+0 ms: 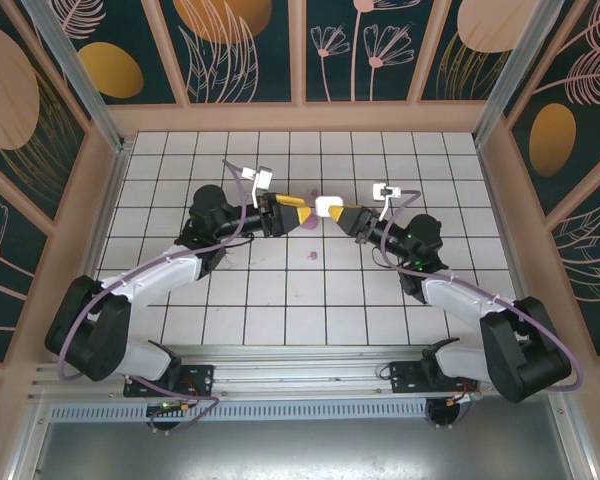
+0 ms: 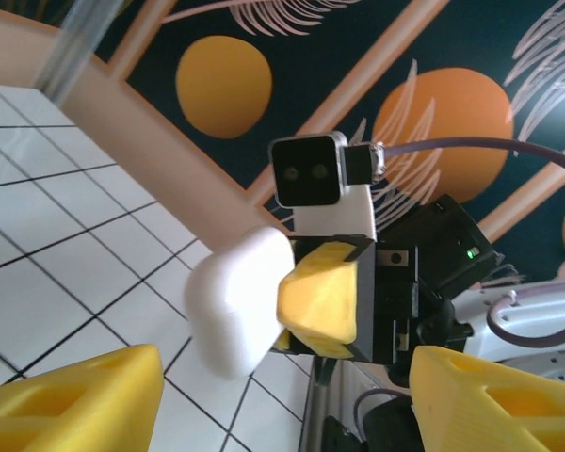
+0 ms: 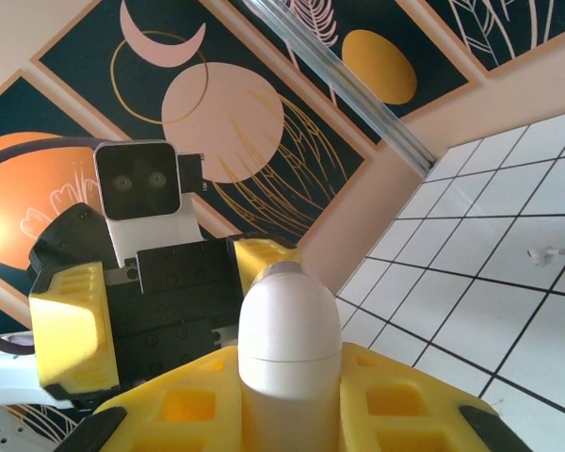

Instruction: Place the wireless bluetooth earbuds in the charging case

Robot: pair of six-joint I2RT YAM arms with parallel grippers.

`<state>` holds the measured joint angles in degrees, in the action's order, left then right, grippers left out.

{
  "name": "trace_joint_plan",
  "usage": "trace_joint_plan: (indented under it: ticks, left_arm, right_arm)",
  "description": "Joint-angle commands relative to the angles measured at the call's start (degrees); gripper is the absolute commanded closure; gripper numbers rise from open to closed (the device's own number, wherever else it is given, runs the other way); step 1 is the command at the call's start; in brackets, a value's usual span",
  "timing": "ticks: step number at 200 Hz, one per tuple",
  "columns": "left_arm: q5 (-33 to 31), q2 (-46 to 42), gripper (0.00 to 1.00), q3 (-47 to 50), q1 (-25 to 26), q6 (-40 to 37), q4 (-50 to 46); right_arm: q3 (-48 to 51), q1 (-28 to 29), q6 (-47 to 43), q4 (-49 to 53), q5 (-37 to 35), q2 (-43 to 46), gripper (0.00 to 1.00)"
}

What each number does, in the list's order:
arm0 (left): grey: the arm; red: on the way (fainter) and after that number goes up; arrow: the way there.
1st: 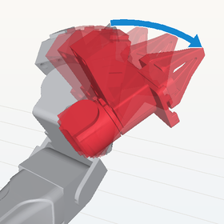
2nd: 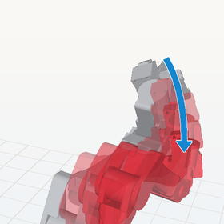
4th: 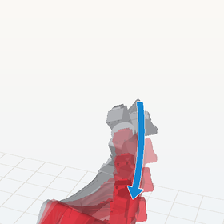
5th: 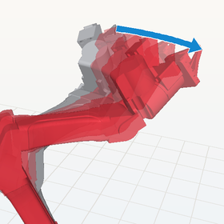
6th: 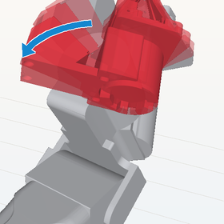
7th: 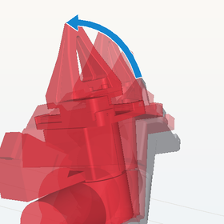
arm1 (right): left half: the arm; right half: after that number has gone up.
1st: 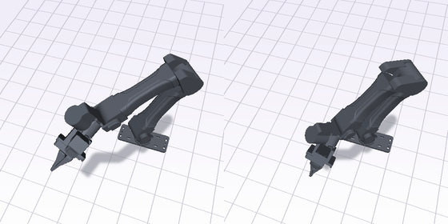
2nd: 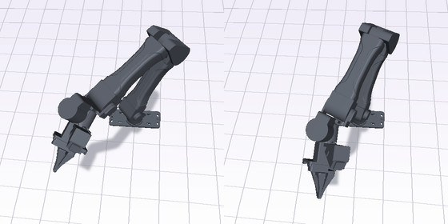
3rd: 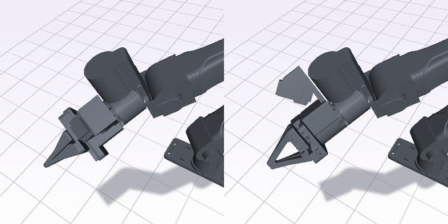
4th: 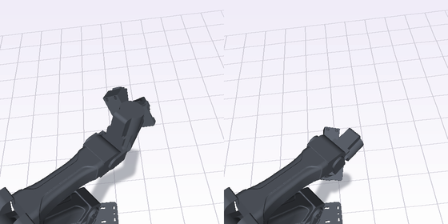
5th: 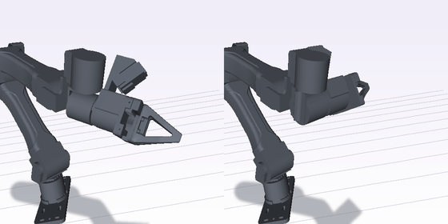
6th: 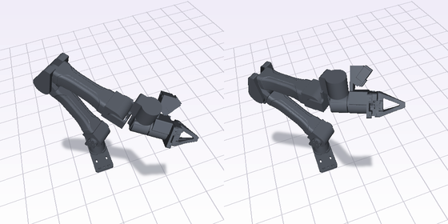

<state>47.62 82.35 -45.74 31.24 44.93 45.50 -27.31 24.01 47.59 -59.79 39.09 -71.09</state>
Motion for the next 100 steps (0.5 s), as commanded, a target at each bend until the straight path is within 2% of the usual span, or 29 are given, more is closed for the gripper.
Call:
trace_joint_plan:
  ticks: [1,40,76,100]
  left_arm:
    - [2.5,3.0,0.35,-1.2,1.5,4.6,8.1]
    - [2.5,5.8,0.43,-2.8,2.3,6.9,11.5]
    - [3.4,7.5,0.57,-2.9,2.4,10.6,16.8]
    - [3.4,8.0,0.61,-2.8,2.6,11.0,17.2]
  right_arm:
    - [-1.3,1.2,0.9,-4.6,1.8,-0.2,0.95]
    - [-2.0,2.1,0.9,-4.0,2.3,0.1,0.96]
    - [-2.0,2.1,0.8,-3.7,1.9,0.7,0.96]
    - [-2.0,2.1,0.7,-3.4,1.3,1.0,0.96]
